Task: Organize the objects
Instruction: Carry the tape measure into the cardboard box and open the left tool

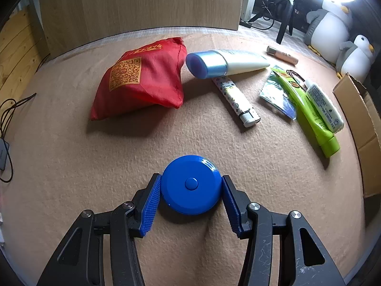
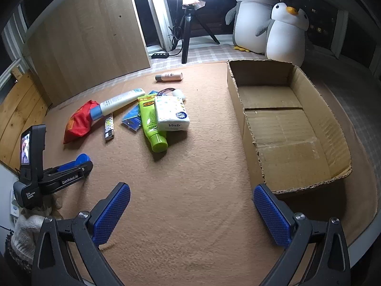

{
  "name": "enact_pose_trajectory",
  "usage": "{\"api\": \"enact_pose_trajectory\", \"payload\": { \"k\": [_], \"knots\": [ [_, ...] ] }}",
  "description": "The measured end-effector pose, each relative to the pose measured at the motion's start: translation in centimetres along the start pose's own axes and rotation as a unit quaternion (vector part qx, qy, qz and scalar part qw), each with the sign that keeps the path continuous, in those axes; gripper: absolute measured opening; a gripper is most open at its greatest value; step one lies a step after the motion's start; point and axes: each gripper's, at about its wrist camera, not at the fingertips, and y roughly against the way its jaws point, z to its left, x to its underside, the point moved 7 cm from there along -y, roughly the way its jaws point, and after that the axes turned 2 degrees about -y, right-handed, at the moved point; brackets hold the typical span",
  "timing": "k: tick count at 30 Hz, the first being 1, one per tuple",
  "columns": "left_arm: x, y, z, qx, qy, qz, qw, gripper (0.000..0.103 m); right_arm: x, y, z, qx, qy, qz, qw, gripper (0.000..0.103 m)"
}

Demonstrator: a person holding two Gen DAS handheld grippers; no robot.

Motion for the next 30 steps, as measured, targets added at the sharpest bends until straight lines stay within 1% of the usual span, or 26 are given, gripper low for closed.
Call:
{"api": "enact_pose_trajectory", "payload": {
  "k": [7,10,13,17,20,24,30],
  "knots": [
    [-0.2,1.9,-1.1,0.013,-0.004,-0.011,0.9998,0.054,-0.1,0.4,-0.7,0.0,-0.001,-0.007,1.0,0.103],
    [-0.6,3.1,-2.7,0.021,-0.018,-0.022,0.9994,0.054,-0.3,0.7,-1.2,0.001,-0.002,-0.011,1.0,0.103],
    [-1.3,4.2,-5.1,0.039,-0.032,-0.031,0.9982,0.054,-0.2,1.0,-1.8,0.002,-0.005,-0.013,1.0,0.103],
    [-2.1,5.7,-9.1,0.066,-0.058,-0.042,0.9953,0.054,0.0,1.5,-3.0,0.007,-0.011,-0.015,1.0,0.103],
    [-2.7,6.6,-12.7,0.088,-0.083,-0.05,0.9914,0.054,0.1,2.0,-4.2,0.014,-0.017,-0.018,1.0,0.103],
    [-3.2,7.7,-18.8,0.12,-0.124,-0.056,0.9835,0.054,0.4,2.8,-6.5,0.026,-0.033,-0.022,0.999,0.103],
    [-4.0,8.3,-26.4,0.149,-0.174,-0.064,0.9713,0.054,1.1,3.9,-10.1,0.043,-0.06,-0.027,0.997,0.103]
  ]
}}
